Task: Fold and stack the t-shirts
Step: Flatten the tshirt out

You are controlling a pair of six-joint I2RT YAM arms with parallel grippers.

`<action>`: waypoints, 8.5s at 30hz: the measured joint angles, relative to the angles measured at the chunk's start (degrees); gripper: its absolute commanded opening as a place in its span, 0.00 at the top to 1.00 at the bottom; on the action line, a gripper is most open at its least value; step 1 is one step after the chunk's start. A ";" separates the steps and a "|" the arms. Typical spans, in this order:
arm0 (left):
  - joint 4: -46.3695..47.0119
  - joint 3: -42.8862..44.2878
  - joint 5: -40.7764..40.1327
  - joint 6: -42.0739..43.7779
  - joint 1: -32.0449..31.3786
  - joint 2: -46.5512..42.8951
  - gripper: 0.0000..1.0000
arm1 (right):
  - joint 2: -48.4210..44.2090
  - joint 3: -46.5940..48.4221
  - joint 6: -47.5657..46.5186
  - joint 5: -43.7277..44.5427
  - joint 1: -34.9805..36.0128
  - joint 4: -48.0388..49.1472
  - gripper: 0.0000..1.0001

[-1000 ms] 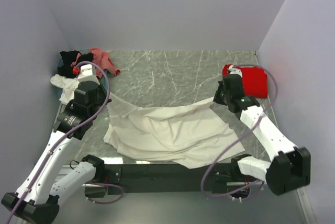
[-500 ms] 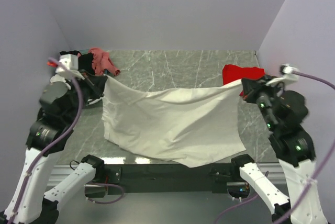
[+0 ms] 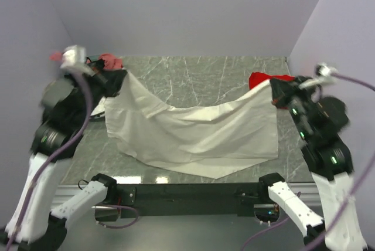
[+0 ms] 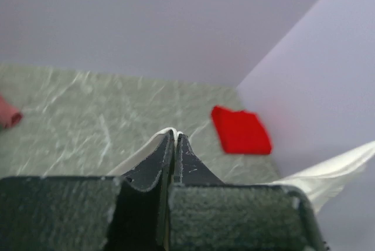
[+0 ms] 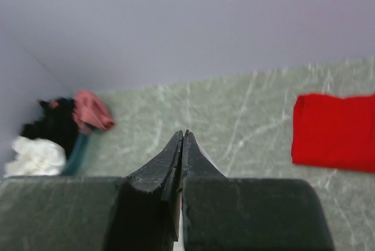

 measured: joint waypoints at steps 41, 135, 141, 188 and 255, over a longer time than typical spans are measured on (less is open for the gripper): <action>3.26 34.21 3.54 7.37 5.64 14.99 0.99 | 18.40 30.91 -4.79 -3.89 -8.15 0.37 1.00; -25.90 -43.80 15.72 -15.10 4.94 -29.79 0.83 | -1.73 -27.43 2.08 6.10 -14.62 -6.88 1.00; -36.13 -40.50 19.39 -12.50 4.87 -32.70 0.29 | -3.63 -26.36 3.23 4.66 -14.60 -9.07 0.50; 28.50 -55.43 -5.97 -17.05 -23.50 21.00 0.19 | 47.91 -34.99 16.48 0.24 21.18 24.76 0.39; 42.73 -42.42 -9.25 -9.79 -22.51 44.19 0.16 | 46.60 -35.12 21.75 7.72 16.44 19.21 0.34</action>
